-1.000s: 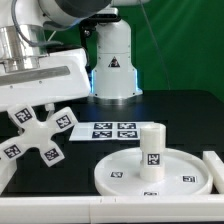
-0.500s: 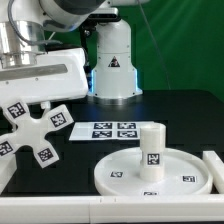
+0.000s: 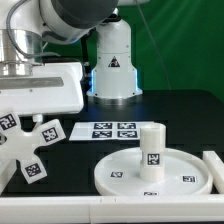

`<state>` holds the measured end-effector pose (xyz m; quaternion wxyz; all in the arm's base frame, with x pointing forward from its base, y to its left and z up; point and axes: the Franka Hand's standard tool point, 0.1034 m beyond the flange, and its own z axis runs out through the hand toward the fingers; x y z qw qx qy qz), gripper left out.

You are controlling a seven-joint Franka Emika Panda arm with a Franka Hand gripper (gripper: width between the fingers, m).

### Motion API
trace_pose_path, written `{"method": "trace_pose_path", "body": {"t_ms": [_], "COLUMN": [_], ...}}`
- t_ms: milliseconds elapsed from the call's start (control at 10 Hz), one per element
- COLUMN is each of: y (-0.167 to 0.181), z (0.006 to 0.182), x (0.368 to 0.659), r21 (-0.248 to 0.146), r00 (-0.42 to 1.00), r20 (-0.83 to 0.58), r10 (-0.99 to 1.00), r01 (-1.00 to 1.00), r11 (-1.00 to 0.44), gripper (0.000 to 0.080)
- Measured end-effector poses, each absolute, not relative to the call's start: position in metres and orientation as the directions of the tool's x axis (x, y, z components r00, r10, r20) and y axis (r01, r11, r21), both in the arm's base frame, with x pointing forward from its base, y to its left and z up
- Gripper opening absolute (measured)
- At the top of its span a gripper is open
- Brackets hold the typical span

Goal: Assemble round table

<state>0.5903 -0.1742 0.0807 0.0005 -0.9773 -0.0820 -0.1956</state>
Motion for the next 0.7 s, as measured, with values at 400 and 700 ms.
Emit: {"method": "trace_pose_path", "body": {"t_ms": [400, 700], "y": [-0.151, -0.139], "z": [0.068, 0.055], "x": [0.593, 0.591], "r21": [-0.046, -0.056], "r00": [0.931, 0.930], "r20": [0.363, 0.366], "r10": [0.016, -0.028], "r01": [0.036, -0.008], "r11": [-0.998, -0.998], "gripper": [0.0225, 0.0225]}}
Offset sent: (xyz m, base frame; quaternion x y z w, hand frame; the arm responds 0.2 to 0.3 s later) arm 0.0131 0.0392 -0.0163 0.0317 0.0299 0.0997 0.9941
